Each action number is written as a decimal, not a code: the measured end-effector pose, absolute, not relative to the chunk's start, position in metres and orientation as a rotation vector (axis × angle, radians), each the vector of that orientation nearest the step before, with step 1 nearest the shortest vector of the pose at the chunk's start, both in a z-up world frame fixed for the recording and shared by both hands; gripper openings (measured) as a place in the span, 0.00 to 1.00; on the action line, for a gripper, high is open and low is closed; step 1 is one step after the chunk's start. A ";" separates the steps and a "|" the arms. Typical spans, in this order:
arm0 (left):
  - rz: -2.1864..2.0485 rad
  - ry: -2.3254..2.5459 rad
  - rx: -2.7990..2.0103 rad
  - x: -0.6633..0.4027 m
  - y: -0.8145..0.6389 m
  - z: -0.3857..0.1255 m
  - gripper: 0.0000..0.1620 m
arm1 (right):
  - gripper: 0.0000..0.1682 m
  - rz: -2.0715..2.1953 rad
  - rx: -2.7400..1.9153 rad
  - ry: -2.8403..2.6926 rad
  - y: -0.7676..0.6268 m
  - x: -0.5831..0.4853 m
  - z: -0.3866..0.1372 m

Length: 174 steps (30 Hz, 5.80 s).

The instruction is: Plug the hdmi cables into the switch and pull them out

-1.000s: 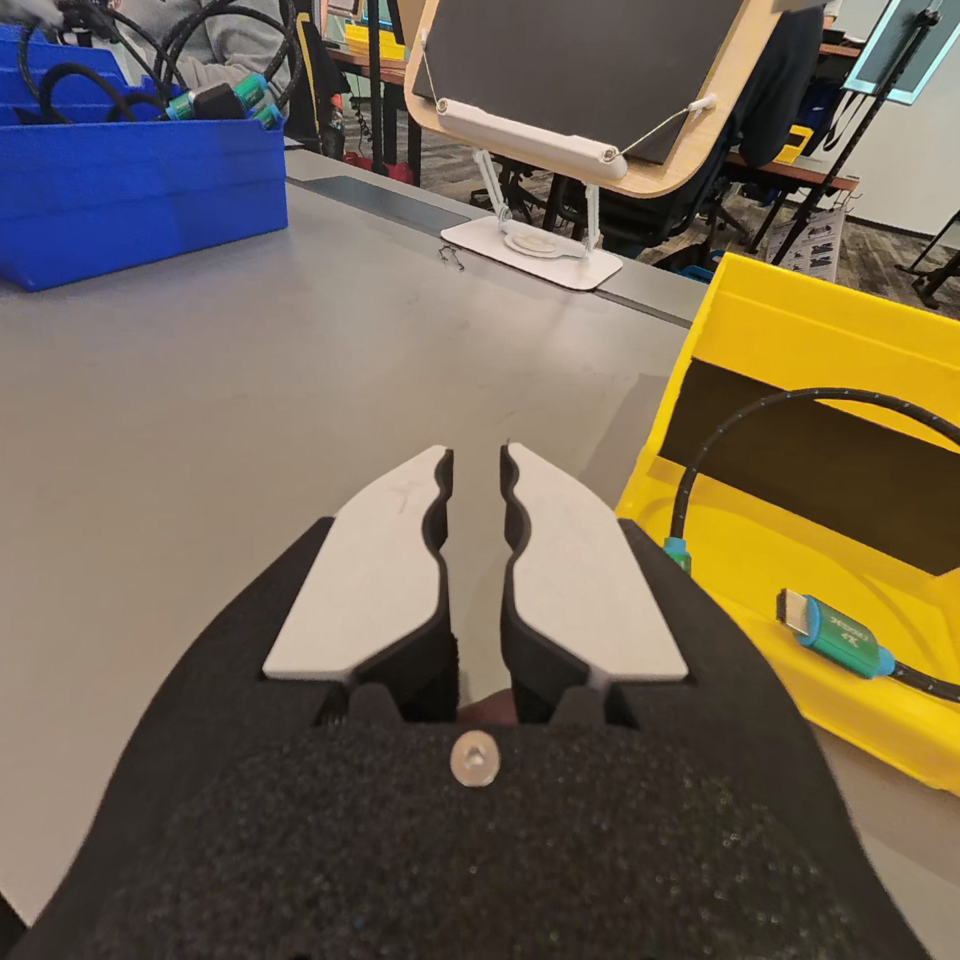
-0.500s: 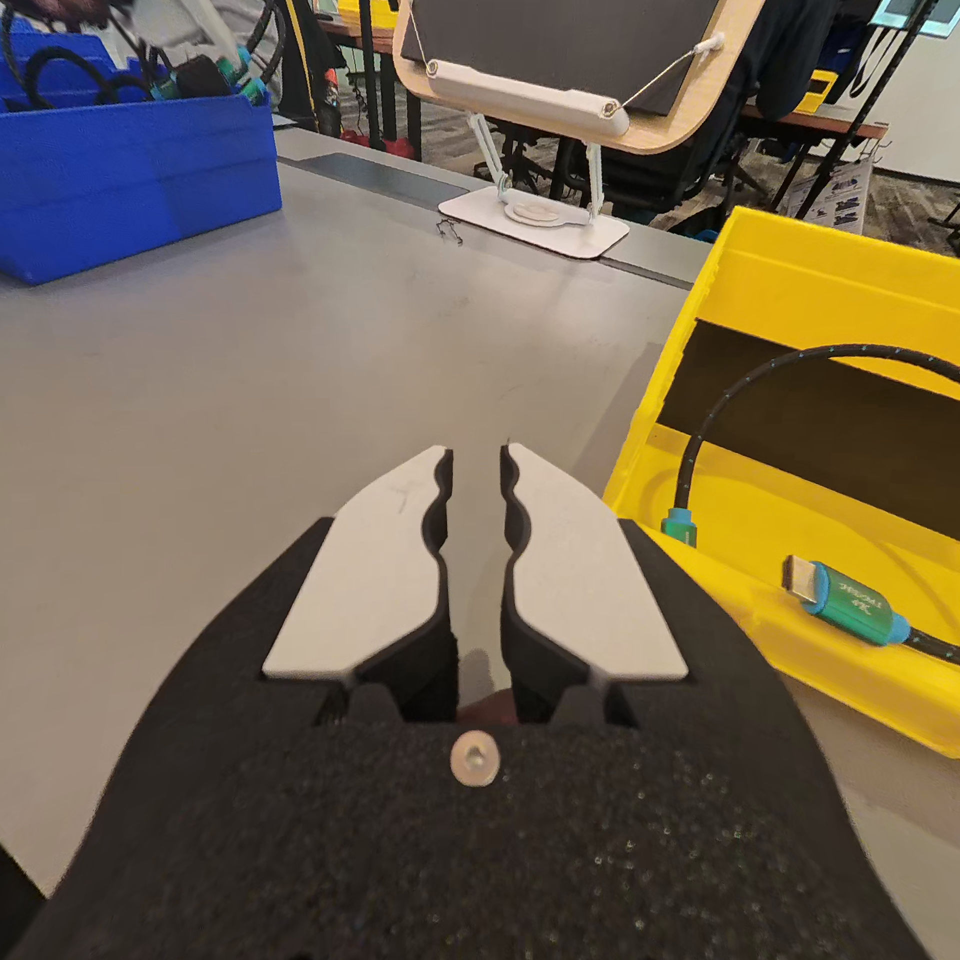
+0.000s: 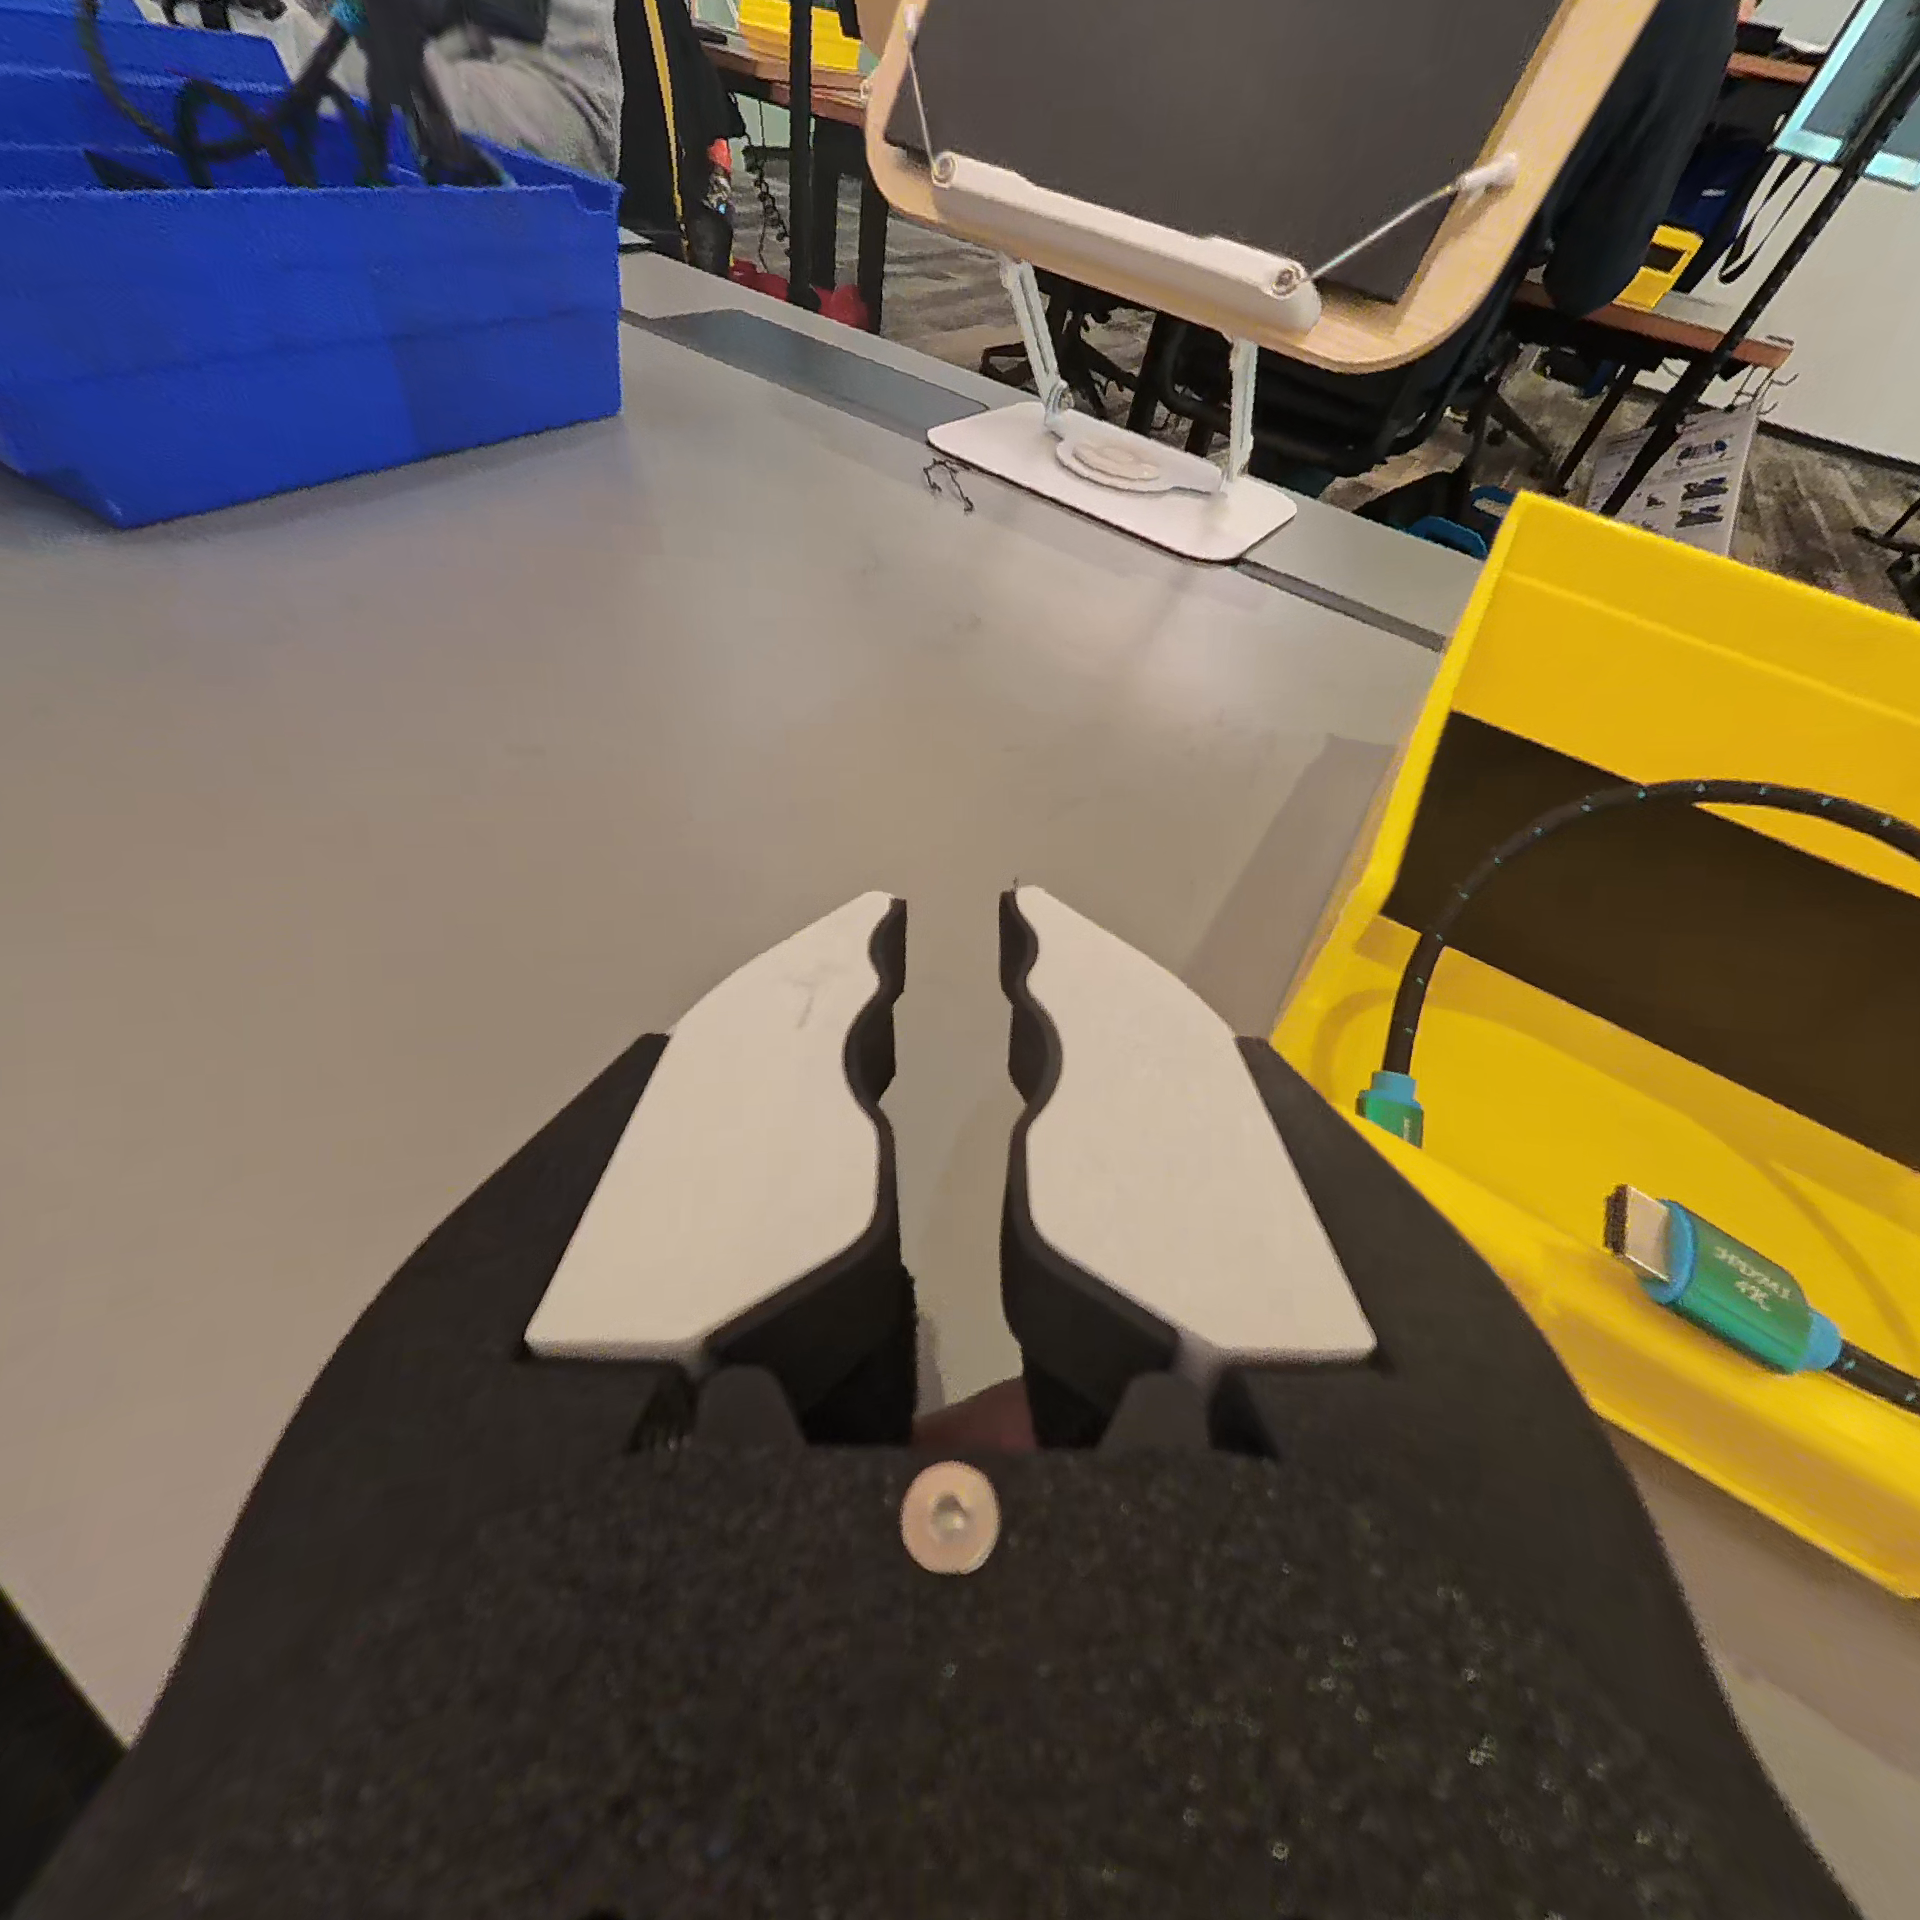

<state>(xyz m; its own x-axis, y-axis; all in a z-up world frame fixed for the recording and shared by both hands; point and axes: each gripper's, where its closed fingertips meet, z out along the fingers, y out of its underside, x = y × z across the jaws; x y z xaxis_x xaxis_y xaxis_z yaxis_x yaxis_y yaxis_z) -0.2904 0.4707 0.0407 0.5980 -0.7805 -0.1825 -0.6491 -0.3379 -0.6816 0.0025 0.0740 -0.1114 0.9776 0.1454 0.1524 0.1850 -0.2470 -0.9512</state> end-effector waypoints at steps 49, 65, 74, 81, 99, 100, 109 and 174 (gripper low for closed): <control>-1.130 1.898 -1.261 -0.204 0.227 0.217 0.07 | 0.11 0.066 -1.767 -0.279 0.069 -0.018 -0.096; -1.333 2.616 -1.287 -0.131 0.106 0.038 0.07 | 0.16 0.612 -1.578 -0.545 0.062 -0.088 0.009; -1.412 2.846 -1.283 -0.140 0.087 0.013 0.07 | 0.17 0.255 -1.462 -0.957 0.057 -0.087 0.046; -1.327 3.016 -1.316 -0.139 0.080 -0.021 0.07 | 0.13 0.060 -1.558 -1.363 0.071 -0.106 -0.011; -1.243 3.028 -1.434 -0.136 0.101 -0.054 0.07 | 0.03 -0.103 -1.613 -1.438 0.097 -0.116 -0.074; -1.250 2.947 -1.484 -0.130 0.107 -0.052 0.11 | 0.03 -0.103 -1.639 -1.382 0.101 -0.112 -0.074; -0.790 1.933 -1.369 -0.127 0.174 0.003 0.29 | 0.03 0.123 -1.863 -0.850 0.122 -0.092 -0.071; 0.427 1.317 -0.740 -0.134 0.178 -0.058 0.14 | 0.12 0.106 -2.008 -0.514 0.135 -0.122 -0.056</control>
